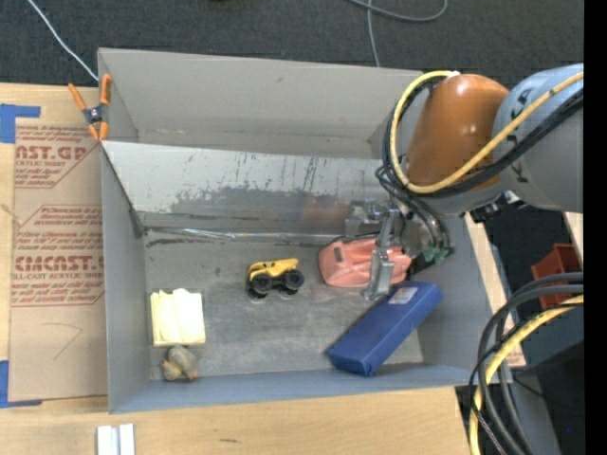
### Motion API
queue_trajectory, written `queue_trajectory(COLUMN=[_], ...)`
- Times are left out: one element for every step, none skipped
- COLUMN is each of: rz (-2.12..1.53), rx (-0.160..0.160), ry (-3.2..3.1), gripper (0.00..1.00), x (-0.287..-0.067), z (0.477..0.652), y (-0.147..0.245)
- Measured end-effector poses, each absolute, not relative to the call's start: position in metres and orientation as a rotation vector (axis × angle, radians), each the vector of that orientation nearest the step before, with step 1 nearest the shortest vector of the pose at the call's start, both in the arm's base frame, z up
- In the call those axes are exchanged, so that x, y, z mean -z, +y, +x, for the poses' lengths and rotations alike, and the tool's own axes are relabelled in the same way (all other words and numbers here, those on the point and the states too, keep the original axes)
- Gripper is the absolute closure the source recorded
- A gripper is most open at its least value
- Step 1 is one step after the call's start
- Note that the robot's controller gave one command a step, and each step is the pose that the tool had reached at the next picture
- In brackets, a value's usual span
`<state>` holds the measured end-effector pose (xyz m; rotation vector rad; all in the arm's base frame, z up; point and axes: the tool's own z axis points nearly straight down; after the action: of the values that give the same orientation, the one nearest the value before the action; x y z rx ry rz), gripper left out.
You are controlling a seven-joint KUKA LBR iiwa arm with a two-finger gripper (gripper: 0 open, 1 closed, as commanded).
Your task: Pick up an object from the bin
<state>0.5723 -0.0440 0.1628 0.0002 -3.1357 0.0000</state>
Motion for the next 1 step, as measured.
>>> queue_trajectory(rz=[0.001], rx=[-0.001], ry=[-3.143], gripper=[0.0], x=[-0.1676], z=[0.5741], y=[-0.044])
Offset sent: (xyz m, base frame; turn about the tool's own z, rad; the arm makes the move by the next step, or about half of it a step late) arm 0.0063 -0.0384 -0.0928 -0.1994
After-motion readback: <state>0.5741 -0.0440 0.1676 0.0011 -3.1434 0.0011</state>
